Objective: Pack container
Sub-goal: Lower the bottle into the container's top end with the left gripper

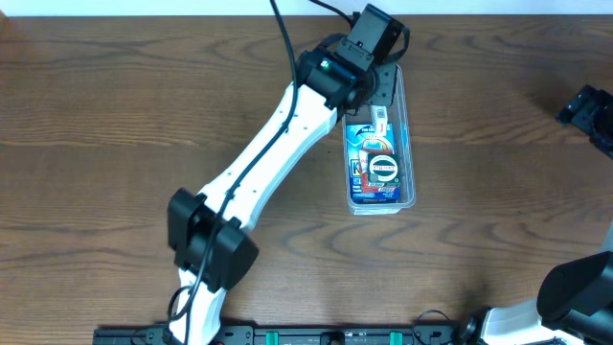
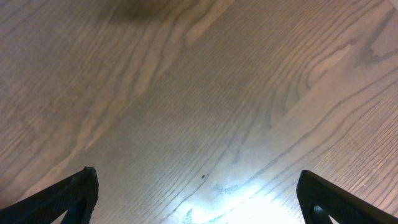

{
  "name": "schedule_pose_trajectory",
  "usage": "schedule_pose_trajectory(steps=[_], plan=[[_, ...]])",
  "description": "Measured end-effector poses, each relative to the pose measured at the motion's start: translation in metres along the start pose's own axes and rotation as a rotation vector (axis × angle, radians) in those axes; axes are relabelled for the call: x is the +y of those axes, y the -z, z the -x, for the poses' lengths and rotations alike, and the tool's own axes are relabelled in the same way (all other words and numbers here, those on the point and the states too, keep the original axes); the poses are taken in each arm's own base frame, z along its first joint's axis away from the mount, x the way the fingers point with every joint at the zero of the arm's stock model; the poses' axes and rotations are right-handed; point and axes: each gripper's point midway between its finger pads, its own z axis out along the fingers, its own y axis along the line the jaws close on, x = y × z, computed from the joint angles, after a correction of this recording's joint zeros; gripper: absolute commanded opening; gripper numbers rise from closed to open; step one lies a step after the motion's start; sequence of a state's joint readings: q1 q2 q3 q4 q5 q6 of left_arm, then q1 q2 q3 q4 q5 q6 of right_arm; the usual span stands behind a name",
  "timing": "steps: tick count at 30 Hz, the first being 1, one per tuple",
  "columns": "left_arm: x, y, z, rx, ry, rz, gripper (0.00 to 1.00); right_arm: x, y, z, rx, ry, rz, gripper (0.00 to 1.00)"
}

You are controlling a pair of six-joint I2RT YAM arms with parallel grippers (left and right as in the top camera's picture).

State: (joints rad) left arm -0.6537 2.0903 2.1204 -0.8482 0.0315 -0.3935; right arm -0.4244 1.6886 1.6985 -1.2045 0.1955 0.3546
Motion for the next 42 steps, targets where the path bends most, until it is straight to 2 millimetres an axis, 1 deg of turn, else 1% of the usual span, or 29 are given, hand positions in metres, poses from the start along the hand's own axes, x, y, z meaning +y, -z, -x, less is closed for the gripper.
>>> schedule_pose_trajectory(steps=[2, 5, 8, 11, 15, 20, 22, 24, 34, 42], plan=[[0.007, -0.012, 0.005, -0.014, 0.009, 0.016, 0.36, 0.0, 0.0, 0.0, 0.0, 0.0, 0.0, 0.99], [0.012, -0.022, 0.012, -0.038, 0.02, 0.021, 0.36, 0.0, 0.0, 0.0, 0.0, 0.0, 0.0, 0.99], [0.014, -0.027, 0.02, -0.067, 0.025, 0.022, 0.36, 0.0, 0.0, 0.0, 0.0, 0.0, 0.0, 0.99], [0.014, -0.03, 0.022, -0.078, 0.025, 0.021, 0.36, 0.0, 0.0, 0.0, 0.0, 0.0, 0.0, 0.99], [0.016, -0.042, 0.016, -0.058, 0.024, 0.032, 0.36, 0.0, 0.0, 0.0, 0.0, 0.0, 0.0, 0.99], [0.029, -0.069, 0.001, -0.013, 0.025, 0.085, 0.36, 0.0, 0.0, 0.0, 0.0, 0.0, 0.0, 0.99], [0.033, -0.076, -0.003, -0.001, 0.024, 0.104, 0.36, 0.0, 0.0, 0.0, 0.0, 0.0, 0.0, 0.99], [0.036, -0.08, -0.005, 0.001, 0.023, 0.119, 0.36, 0.0, 0.0, 0.0, 0.0, 0.0, 0.0, 0.99], [0.041, -0.08, -0.003, -0.004, 0.026, 0.132, 0.36, 0.0, 0.0, 0.0, 0.0, 0.0, 0.0, 0.99], [0.048, -0.086, -0.014, 0.023, 0.026, 0.154, 0.36, 0.0, 0.0, 0.0, 0.0, 0.0, 0.0, 0.99]])
